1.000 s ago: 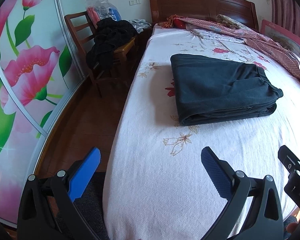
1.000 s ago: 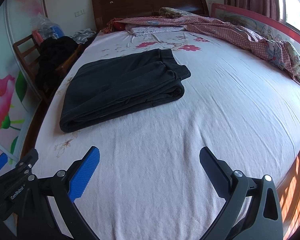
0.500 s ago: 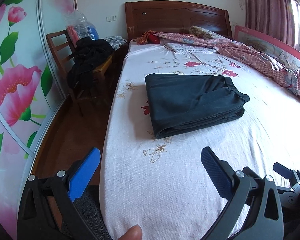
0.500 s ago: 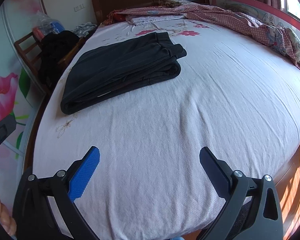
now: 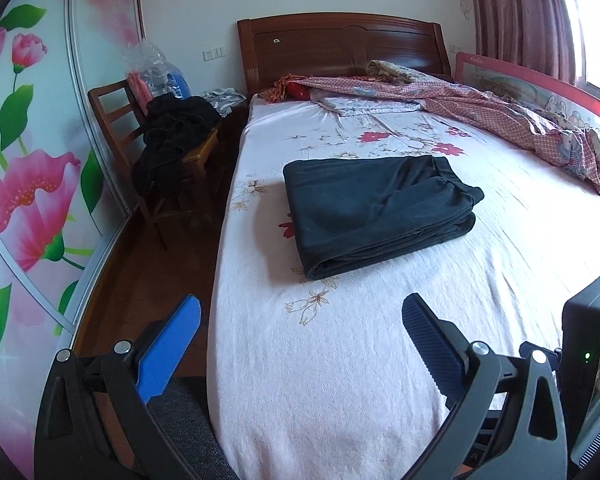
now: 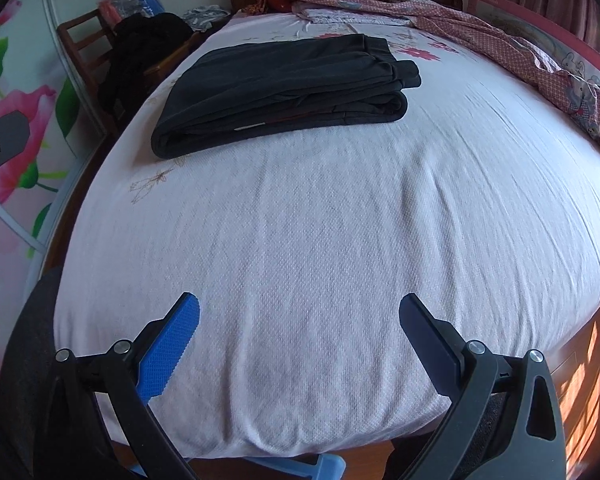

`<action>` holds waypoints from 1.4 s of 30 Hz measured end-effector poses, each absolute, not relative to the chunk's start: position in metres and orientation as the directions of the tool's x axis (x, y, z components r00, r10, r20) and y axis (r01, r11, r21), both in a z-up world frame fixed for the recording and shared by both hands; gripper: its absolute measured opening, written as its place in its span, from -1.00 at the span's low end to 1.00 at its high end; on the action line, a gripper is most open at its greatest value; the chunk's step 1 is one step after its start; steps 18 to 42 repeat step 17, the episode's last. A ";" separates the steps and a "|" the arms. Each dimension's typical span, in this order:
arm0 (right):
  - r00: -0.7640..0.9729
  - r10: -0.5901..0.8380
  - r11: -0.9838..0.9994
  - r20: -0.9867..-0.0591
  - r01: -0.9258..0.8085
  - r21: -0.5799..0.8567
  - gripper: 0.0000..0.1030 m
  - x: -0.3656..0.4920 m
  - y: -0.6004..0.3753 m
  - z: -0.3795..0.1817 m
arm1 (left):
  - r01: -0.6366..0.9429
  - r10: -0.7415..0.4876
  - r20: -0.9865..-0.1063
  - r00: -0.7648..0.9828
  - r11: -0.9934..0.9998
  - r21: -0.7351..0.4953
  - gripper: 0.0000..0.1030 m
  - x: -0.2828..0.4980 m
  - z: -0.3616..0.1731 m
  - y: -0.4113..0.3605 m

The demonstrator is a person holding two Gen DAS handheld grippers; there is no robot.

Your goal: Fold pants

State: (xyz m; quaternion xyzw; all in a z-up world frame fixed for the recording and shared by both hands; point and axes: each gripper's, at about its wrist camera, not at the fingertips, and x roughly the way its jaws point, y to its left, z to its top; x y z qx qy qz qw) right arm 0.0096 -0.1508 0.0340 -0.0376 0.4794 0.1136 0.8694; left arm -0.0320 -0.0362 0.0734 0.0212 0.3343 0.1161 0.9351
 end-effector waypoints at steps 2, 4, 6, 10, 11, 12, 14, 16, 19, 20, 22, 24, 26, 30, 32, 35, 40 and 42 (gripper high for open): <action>0.511 0.162 0.971 -0.844 -0.237 0.043 0.93 0.009 -0.150 0.033 | -0.212 0.232 -0.619 0.750 0.971 0.107 0.96 -0.033 0.073 -0.035; 0.509 0.165 0.970 -0.845 -0.238 0.046 0.93 0.009 -0.150 0.033 | -0.221 0.240 -0.610 0.755 0.969 0.107 0.96 -0.035 0.073 -0.033; 0.509 0.163 0.971 -0.845 -0.236 0.046 0.93 0.008 -0.150 0.032 | -0.223 0.242 -0.602 0.761 0.969 0.108 0.96 -0.036 0.073 -0.033; 0.507 0.161 0.972 -0.846 -0.230 0.048 0.93 0.009 -0.151 0.032 | -0.202 0.219 -0.628 0.746 0.974 0.101 0.96 -0.032 0.069 -0.034; 0.509 0.160 0.973 -0.846 -0.226 0.048 0.93 0.010 -0.152 0.033 | -0.186 0.199 -0.642 0.741 0.979 0.088 0.96 -0.031 0.067 -0.034; 0.512 0.158 0.974 -0.844 -0.220 0.048 0.93 0.011 -0.153 0.033 | -0.170 0.179 -0.656 0.734 0.982 0.077 0.96 -0.029 0.064 -0.033; 0.522 0.149 0.979 -0.840 -0.200 0.050 0.93 0.012 -0.158 0.035 | -0.148 0.150 -0.684 0.714 0.987 0.062 0.96 -0.024 0.055 -0.032; 0.530 0.146 0.983 -0.835 -0.170 0.064 0.93 0.016 -0.166 0.036 | -0.138 0.134 -0.714 0.688 0.989 0.053 0.96 -0.018 0.042 -0.030; 0.531 0.141 0.986 -0.835 -0.149 0.072 0.93 0.020 -0.170 0.037 | -0.140 0.136 -0.729 0.671 0.989 0.055 0.96 -0.014 0.035 -0.030; 0.531 0.141 0.986 -0.835 -0.149 0.072 0.93 0.020 -0.170 0.037 | -0.140 0.136 -0.729 0.671 0.989 0.055 0.96 -0.014 0.035 -0.030; 0.531 0.141 0.986 -0.835 -0.149 0.072 0.93 0.020 -0.170 0.037 | -0.140 0.136 -0.729 0.671 0.989 0.055 0.96 -0.014 0.035 -0.030; 0.531 0.141 0.986 -0.835 -0.149 0.072 0.93 0.020 -0.170 0.037 | -0.140 0.136 -0.729 0.671 0.989 0.055 0.96 -0.014 0.035 -0.030; 0.531 0.141 0.986 -0.835 -0.149 0.072 0.93 0.020 -0.170 0.037 | -0.140 0.136 -0.729 0.671 0.989 0.055 0.96 -0.014 0.035 -0.030; 0.531 0.141 0.986 -0.835 -0.149 0.072 0.93 0.020 -0.170 0.037 | -0.140 0.136 -0.729 0.671 0.989 0.055 0.96 -0.014 0.035 -0.030; 0.531 0.141 0.986 -0.835 -0.149 0.072 0.93 0.020 -0.170 0.037 | -0.140 0.136 -0.729 0.671 0.989 0.055 0.96 -0.014 0.035 -0.030; 0.531 0.141 0.986 -0.835 -0.149 0.072 0.93 0.020 -0.170 0.037 | -0.140 0.136 -0.729 0.671 0.989 0.055 0.96 -0.014 0.035 -0.030; 0.531 0.141 0.986 -0.835 -0.149 0.072 0.93 0.020 -0.170 0.037 | -0.140 0.136 -0.729 0.671 0.989 0.055 0.96 -0.014 0.035 -0.030; 0.531 0.141 0.986 -0.835 -0.149 0.072 0.93 0.020 -0.170 0.037 | -0.140 0.136 -0.729 0.671 0.989 0.055 0.96 -0.014 0.035 -0.030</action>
